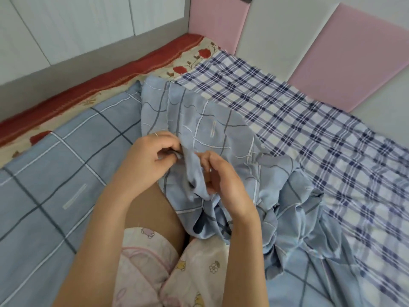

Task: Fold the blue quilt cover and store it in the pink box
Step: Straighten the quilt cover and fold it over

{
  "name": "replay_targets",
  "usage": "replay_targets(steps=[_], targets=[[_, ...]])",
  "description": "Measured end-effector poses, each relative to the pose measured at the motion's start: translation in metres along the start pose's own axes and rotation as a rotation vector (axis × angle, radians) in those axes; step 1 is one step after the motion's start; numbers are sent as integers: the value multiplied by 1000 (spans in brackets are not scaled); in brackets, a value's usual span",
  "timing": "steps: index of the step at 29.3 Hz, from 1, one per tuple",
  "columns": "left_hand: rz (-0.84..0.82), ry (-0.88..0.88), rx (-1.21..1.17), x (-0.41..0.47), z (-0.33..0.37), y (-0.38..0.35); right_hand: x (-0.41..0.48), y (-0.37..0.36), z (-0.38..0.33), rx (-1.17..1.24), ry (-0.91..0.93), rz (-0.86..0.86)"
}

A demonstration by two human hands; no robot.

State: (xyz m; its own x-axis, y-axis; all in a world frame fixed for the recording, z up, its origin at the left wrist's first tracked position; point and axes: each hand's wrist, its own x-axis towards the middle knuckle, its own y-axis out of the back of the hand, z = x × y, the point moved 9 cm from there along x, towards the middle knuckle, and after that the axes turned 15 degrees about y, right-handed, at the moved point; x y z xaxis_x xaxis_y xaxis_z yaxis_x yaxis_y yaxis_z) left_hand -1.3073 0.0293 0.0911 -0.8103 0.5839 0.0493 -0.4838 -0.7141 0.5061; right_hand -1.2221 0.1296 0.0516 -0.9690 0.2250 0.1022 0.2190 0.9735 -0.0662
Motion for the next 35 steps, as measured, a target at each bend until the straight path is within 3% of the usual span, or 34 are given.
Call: replay_targets(steps=[8,11,15,17,20,22,24,26,27,29,32,35], targets=[[222,22,-144,-1,-2,29,-11,-1,17,-41,-42,-155],[345,59,-147,-1,-10,40,-14,19,23,-228,-66,-105],[471,123,-154,-3,-29,57,-15,64,12,-679,2,34],[507,149,-174,-3,-37,66,-11,78,-7,-582,81,127],[451,213,-138,7,-46,64,13,86,-29,-291,132,146],[395,221,-111,20,-41,64,42,93,-46,-443,144,189],[373,158,-81,32,-23,72,76,103,-77,-807,195,297],[295,15,-16,40,11,74,105,102,-116,-840,231,369],[219,-69,8,40,31,68,119,92,-129,-710,241,303],[90,-182,18,37,66,54,137,50,-151,-550,237,4],[60,-222,-52,39,94,46,133,-14,-167,-598,322,-415],[135,-230,-88,41,103,56,125,-31,-173,-536,417,-475]])
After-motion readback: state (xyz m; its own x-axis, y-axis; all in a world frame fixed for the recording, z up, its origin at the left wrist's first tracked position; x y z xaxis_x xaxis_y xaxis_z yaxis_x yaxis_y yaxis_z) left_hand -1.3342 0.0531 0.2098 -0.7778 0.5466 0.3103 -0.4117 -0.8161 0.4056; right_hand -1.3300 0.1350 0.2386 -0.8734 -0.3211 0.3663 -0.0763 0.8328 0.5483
